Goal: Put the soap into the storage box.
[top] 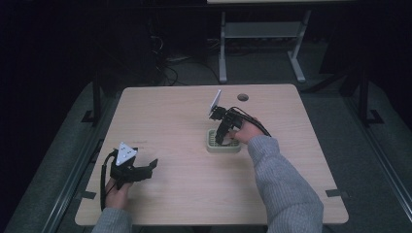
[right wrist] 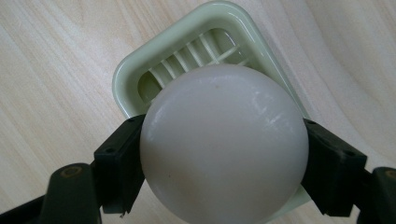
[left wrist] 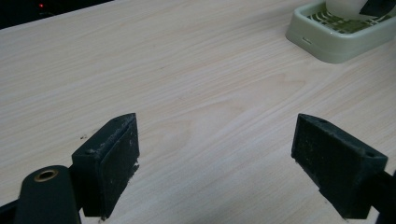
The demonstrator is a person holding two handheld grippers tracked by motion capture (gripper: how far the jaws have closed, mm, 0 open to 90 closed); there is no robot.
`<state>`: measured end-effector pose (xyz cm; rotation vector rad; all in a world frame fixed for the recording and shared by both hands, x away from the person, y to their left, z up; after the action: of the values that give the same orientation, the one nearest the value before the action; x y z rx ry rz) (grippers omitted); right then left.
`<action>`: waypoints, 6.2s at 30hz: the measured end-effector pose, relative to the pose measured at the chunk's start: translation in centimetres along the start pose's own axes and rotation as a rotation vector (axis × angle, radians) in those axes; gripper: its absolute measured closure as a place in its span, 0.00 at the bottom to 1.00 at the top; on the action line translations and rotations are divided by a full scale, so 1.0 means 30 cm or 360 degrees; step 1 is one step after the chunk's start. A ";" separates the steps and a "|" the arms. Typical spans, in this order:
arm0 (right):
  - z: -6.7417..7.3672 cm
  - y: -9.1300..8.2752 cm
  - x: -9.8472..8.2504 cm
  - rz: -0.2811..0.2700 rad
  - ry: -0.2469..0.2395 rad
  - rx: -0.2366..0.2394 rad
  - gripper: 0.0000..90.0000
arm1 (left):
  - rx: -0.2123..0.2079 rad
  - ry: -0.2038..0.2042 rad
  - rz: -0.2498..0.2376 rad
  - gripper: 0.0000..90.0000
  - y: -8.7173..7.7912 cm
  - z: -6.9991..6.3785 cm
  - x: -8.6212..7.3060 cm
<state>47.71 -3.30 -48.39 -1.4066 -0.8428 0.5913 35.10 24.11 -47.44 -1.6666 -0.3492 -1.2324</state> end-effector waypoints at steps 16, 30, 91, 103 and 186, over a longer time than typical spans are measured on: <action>-0.004 0.017 -0.001 0.0025 -0.0005 -0.0007 0.26 | 0.0002 0.0003 0.0000 0.16 -0.001 0.000 0.000; -0.010 0.025 -0.007 0.0040 -0.0003 -0.0006 0.26 | 0.0004 0.0003 0.0000 0.16 -0.002 0.000 0.001; -0.025 -0.066 -0.056 -0.0073 0.0060 0.0053 0.24 | 0.0007 -0.0002 -0.0001 0.16 -0.005 -0.003 0.002; -0.034 -0.090 -0.100 -0.0092 0.0081 0.0067 0.24 | 0.0006 0.0004 0.0002 0.16 -0.004 -0.003 0.001; -0.017 -0.136 -0.535 -0.0232 0.0270 0.0069 0.25 | 0.0002 0.0019 0.0009 0.16 -0.003 -0.011 0.000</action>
<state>38.11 -16.72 -46.86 -1.3233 -0.7842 0.3715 34.87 23.88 -47.39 -1.6577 -0.3378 -1.2372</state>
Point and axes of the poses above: each handheld gripper's, and its own axes: y roughly forward along the jaws, x roughly out of its top, z roughly to its left, the point moved 8 cm from there along y, roughly forward along the jaws, and after that the axes turned 6 degrees about -x, right-handed, at the moved point
